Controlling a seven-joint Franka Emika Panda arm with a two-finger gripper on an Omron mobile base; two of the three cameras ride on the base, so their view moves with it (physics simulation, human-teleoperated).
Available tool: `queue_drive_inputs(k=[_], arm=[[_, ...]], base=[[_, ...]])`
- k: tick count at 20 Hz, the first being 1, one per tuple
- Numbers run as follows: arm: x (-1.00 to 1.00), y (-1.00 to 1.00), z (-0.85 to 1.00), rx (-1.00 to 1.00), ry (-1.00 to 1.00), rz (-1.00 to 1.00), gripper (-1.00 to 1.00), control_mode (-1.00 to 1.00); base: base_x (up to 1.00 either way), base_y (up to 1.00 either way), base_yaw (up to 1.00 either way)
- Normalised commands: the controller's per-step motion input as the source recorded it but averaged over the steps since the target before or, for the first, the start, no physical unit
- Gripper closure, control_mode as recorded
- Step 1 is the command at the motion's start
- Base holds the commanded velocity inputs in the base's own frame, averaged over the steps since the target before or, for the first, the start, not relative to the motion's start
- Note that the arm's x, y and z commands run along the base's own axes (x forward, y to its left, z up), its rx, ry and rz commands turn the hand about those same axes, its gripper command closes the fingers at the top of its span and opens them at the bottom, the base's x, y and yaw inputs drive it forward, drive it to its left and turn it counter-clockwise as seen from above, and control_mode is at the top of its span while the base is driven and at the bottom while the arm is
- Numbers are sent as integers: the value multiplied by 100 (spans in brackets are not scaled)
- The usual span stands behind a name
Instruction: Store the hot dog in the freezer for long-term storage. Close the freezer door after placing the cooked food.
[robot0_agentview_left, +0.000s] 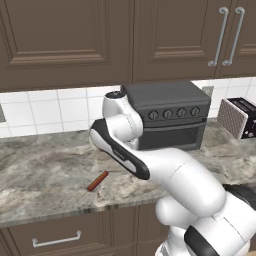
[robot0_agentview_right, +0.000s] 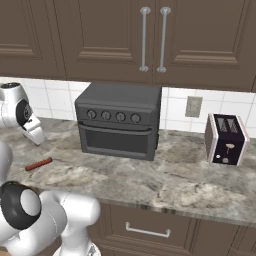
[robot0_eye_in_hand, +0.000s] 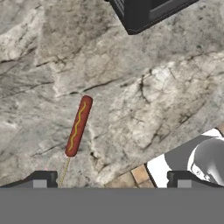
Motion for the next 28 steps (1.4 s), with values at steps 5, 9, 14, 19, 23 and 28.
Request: queue_drive_inputs(k=[5,9,14,19,23,28], arm=[[2,18,-23,0,8,0,-100,-100],[1,2,-23,0,7,0,-100,-100],[5,0,-32,-4,2,-8,-100,-100],[10,7,-31,-3,0,-12,-100,-100],[3,25,-11,0,0,-5,-100,-100],[0,25,-8,0,0,0,-100,-100]], base=[[0,0,0],[0,0,0],[0,0,0],[0,0,0],[0,0,0],[0,0,0]])
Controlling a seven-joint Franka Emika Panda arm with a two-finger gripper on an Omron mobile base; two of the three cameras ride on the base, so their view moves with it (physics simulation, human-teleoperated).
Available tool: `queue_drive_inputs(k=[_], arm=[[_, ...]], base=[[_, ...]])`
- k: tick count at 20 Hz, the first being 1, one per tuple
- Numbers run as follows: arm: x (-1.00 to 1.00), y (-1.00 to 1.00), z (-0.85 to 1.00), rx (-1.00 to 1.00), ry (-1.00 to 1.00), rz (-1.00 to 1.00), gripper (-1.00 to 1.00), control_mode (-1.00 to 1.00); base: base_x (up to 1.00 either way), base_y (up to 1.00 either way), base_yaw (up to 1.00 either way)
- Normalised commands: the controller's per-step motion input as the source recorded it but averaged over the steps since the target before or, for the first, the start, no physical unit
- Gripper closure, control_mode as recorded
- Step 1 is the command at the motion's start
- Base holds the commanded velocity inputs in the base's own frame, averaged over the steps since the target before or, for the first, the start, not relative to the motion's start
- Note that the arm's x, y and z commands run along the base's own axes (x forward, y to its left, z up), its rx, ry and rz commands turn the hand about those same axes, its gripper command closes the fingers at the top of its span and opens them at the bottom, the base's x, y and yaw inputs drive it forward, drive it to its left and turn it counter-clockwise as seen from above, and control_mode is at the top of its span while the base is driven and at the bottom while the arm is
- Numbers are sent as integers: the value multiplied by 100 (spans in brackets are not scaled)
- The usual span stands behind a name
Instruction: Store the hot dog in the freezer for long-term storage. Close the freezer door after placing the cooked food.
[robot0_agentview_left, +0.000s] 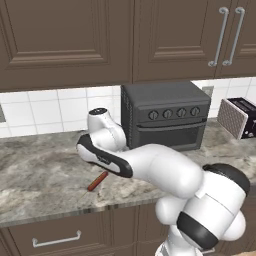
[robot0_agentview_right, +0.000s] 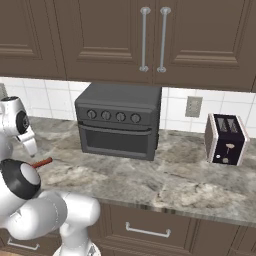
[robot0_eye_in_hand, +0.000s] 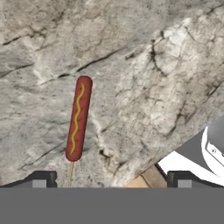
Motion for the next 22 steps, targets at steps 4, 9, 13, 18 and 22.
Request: queue_drive_inputs(k=[4,9,13,18,22], arm=[[0,28,-30,0,8,0,-100,-100],[0,19,-35,0,5,-1,-100,-100],[1,5,-34,0,5,-1,-100,-100],[10,0,-25,0,4,-1,-100,-100],[22,0,-10,-2,0,-4,-100,-100]], base=[[0,0,0],[0,0,0],[0,0,0],[0,0,0],[0,0,0]])
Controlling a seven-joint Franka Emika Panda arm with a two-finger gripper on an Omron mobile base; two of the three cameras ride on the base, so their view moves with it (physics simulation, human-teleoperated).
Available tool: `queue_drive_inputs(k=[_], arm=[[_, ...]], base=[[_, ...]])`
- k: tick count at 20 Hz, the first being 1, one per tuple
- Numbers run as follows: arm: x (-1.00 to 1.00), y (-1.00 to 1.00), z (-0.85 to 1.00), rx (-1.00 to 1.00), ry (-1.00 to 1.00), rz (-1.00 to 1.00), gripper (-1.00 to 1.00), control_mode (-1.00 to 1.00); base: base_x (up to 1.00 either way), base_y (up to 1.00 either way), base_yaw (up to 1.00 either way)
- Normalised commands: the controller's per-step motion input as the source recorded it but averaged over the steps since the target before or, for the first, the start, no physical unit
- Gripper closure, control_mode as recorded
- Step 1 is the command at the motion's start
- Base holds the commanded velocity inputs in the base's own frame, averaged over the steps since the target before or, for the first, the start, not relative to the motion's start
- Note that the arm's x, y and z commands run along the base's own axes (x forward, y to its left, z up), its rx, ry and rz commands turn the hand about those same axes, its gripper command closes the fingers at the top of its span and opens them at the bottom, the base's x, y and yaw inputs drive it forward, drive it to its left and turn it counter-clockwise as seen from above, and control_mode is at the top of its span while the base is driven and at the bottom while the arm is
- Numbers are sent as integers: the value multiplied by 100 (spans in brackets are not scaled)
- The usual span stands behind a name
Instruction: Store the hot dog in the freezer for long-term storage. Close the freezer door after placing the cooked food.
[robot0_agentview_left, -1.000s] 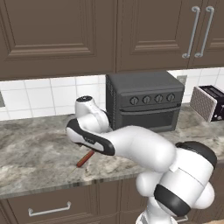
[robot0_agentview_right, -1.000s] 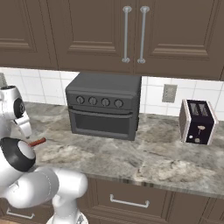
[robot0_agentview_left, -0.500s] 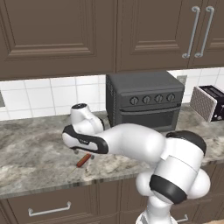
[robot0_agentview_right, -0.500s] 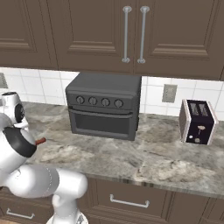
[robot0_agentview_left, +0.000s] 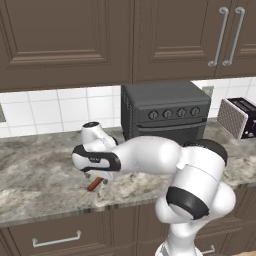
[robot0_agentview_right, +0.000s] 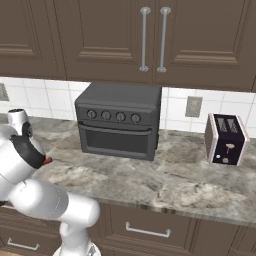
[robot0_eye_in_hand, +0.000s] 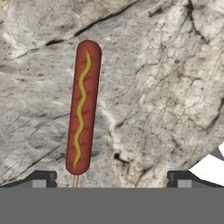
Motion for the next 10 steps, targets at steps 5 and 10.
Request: queue_drive_inputs(k=[5,10], arm=[[15,0,-8,-2,0,-4,-100,-100],[1,9,-16,0,0,0,-100,-100]], base=[[0,0,0],[0,0,0]])
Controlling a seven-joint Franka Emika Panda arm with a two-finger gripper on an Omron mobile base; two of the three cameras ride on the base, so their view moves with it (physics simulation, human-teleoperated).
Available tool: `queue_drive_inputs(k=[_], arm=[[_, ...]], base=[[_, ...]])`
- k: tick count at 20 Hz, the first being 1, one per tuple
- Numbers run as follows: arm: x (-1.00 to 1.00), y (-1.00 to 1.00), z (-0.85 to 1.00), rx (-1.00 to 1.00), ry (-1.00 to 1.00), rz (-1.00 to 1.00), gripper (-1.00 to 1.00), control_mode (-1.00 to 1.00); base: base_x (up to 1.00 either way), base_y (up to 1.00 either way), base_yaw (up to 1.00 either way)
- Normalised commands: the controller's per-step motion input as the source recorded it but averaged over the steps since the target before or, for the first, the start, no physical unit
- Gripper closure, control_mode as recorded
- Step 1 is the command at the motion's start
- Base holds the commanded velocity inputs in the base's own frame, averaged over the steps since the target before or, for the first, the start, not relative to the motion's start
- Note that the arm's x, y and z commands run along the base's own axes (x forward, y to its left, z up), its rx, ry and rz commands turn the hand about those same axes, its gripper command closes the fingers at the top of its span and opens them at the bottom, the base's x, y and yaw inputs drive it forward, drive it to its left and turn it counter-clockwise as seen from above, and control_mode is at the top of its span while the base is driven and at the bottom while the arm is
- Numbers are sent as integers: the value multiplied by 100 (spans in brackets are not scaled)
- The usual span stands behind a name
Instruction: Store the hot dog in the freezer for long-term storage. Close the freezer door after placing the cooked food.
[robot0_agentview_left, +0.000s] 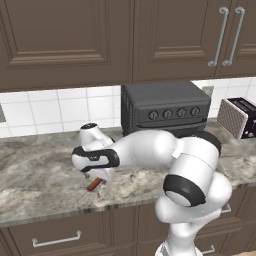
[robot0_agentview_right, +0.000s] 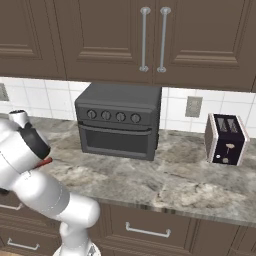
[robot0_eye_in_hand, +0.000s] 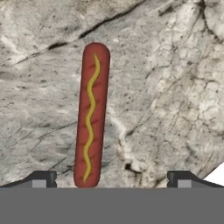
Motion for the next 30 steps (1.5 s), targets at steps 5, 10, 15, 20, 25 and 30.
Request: queue_drive_inputs(k=[5,10,15,20,25,30], arm=[[4,11,-9,0,0,0,-100,-100],[5,10,-11,0,-1,0,-100,-100],[6,4,-22,0,0,0,-100,-100],[10,2,-29,0,0,0,-100,-100],[6,2,-22,0,0,0,-100,-100],[3,0,-10,0,0,0,-100,-100]], base=[[0,0,0],[0,0,0],[0,0,0],[0,0,0],[0,0,0],[0,0,0]])
